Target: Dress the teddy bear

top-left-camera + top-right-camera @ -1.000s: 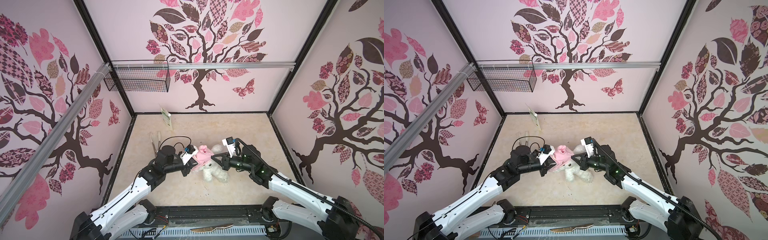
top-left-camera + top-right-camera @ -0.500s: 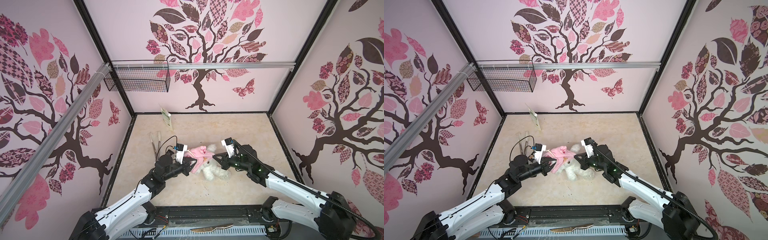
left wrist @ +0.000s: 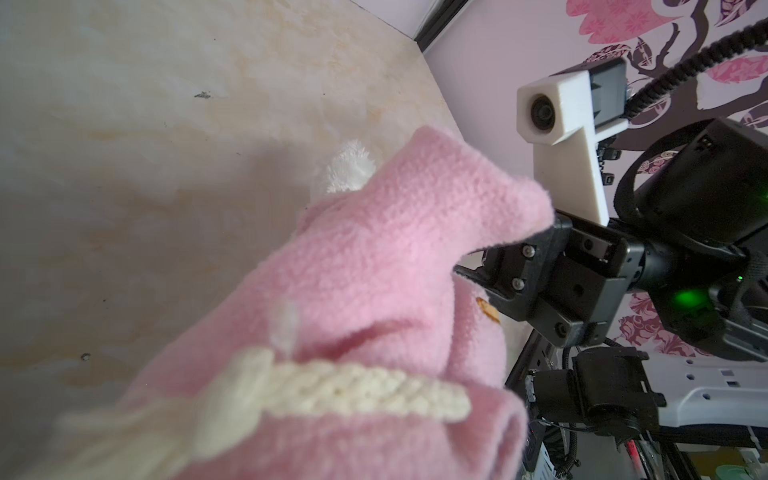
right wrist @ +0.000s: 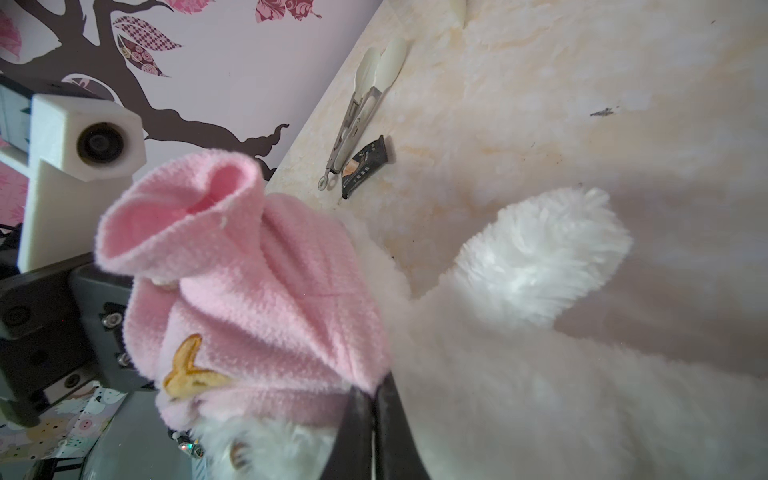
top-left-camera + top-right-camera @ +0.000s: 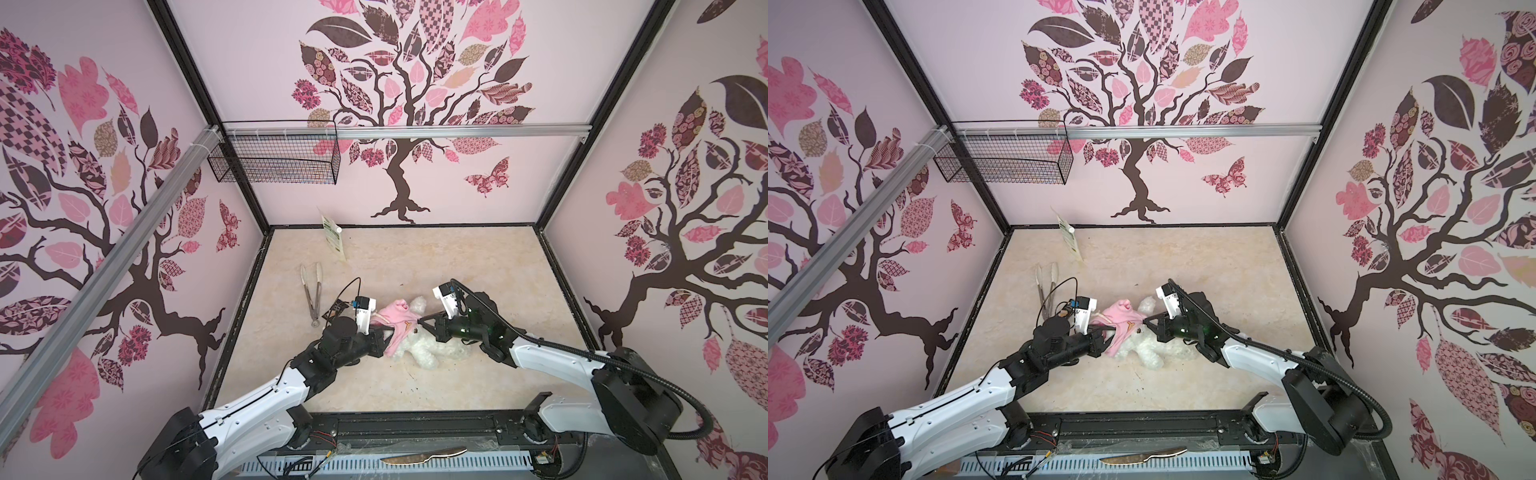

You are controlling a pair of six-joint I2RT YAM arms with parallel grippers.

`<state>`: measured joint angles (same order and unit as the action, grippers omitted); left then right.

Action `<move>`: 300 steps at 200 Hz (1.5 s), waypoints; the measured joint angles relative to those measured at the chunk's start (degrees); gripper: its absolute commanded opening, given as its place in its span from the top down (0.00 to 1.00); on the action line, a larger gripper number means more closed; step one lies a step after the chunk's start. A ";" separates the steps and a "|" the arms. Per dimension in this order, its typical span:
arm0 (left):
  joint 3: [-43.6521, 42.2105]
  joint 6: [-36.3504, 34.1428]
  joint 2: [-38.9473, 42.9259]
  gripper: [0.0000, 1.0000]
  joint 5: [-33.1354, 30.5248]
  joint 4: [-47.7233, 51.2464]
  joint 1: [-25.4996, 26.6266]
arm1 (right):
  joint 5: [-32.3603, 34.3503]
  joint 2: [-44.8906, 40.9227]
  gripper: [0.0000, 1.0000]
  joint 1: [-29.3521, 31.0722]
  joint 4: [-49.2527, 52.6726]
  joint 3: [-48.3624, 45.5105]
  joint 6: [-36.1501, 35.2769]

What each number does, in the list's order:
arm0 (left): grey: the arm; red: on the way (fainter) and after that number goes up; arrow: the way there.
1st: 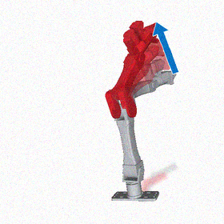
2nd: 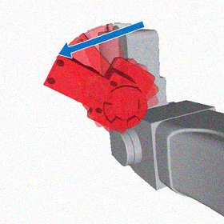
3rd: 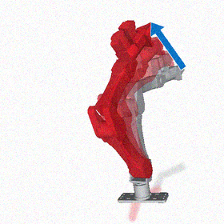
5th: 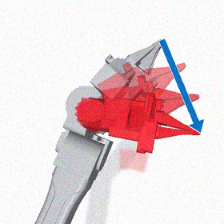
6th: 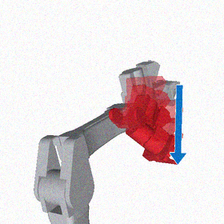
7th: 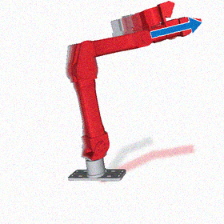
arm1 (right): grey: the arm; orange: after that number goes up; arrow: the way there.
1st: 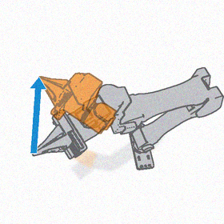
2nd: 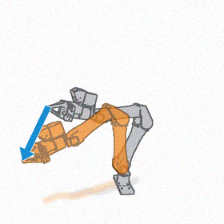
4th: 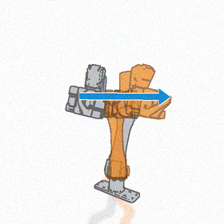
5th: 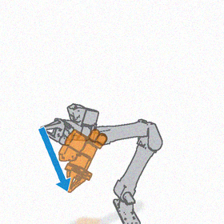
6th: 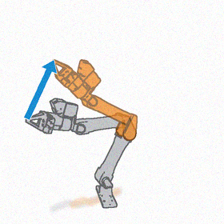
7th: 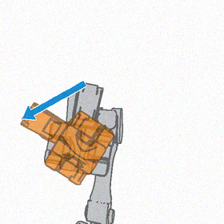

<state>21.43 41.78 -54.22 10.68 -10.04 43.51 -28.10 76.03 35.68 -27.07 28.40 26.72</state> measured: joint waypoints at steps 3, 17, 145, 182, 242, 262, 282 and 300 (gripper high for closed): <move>-0.22 0.26 -0.09 0.91 0.02 -0.04 0.00 | -0.17 0.44 1.00 0.02 -0.70 -0.28 0.26; -0.90 0.94 -0.28 0.87 0.04 0.00 -0.02 | -0.92 2.45 1.00 0.11 -3.48 -1.22 1.36; -1.84 7.34 0.74 0.62 7.69 2.36 -6.14 | -1.79 8.44 1.00 0.81 -15.21 -5.84 0.22; -1.84 7.82 0.22 0.57 8.55 3.04 -6.32 | -1.70 8.15 1.00 1.42 -15.32 -6.23 -2.89; -0.81 4.20 -5.33 0.49 12.57 6.95 -6.47 | -1.25 6.73 1.00 3.98 -12.83 -6.45 -8.02; 0.39 2.21 -7.48 0.51 14.03 8.15 -6.49 | -1.11 6.73 1.00 4.00 -12.28 -6.40 -8.57; 1.57 0.59 -9.29 0.50 15.17 9.03 -6.51 | -1.03 6.73 1.00 4.00 -12.07 -6.38 -8.55; 2.34 -0.81 -10.01 0.46 15.58 9.66 -6.49 | -0.66 6.91 1.00 4.02 -12.02 -6.38 -8.00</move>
<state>23.77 40.97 -64.23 26.26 -0.38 37.01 -28.75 82.94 39.70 -39.09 22.02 18.72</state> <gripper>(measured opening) 0.518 0.049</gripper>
